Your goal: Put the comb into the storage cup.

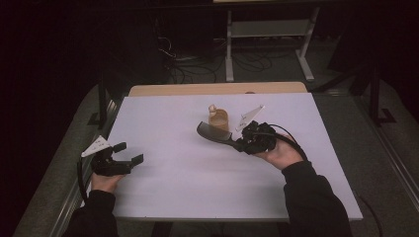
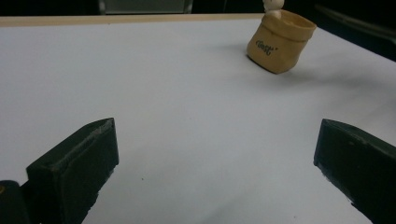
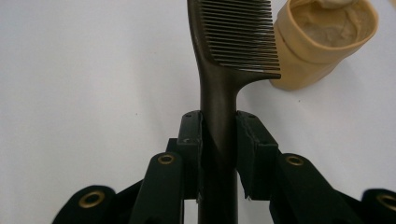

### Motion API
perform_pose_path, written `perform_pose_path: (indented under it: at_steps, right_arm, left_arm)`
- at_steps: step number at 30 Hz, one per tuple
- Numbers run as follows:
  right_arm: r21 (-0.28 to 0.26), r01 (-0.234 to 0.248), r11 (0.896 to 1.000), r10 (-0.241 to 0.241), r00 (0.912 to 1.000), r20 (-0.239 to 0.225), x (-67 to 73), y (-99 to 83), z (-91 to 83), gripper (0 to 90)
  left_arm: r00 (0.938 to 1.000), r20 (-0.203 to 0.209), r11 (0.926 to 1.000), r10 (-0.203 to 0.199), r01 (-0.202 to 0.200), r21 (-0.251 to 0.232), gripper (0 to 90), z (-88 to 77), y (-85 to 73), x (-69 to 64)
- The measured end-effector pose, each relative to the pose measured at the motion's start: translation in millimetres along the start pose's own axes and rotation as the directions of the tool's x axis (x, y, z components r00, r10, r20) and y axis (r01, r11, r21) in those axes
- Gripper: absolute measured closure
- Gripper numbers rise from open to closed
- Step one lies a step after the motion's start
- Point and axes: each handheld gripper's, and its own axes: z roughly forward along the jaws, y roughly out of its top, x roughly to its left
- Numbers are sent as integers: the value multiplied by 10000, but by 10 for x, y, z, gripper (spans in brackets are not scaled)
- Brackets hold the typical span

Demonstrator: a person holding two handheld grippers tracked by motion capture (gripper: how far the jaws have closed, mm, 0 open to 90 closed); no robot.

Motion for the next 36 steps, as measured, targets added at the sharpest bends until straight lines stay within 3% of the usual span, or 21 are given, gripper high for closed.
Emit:
perform_pose_path:
  at_steps: [14, 27, 36]
  right_arm:
    - [-465, 156, 9988, -146, 9997, 207, -55, 141, -180, 713]
    - [-782, 257, 9966, -228, 9990, 374, -92, 263, -271, 713]
    - [-1089, 328, 9935, -264, 9979, 598, -116, 315, -306, 713]
  left_arm:
    - [9986, 372, 9991, 364, -371, 200, 0, 32, 110, -75]
    - [9962, 815, 9995, 299, -309, 116, 0, 84, 235, -143]
    - [9913, 1218, 9984, 502, -529, 191, 0, 232, 351, -279]
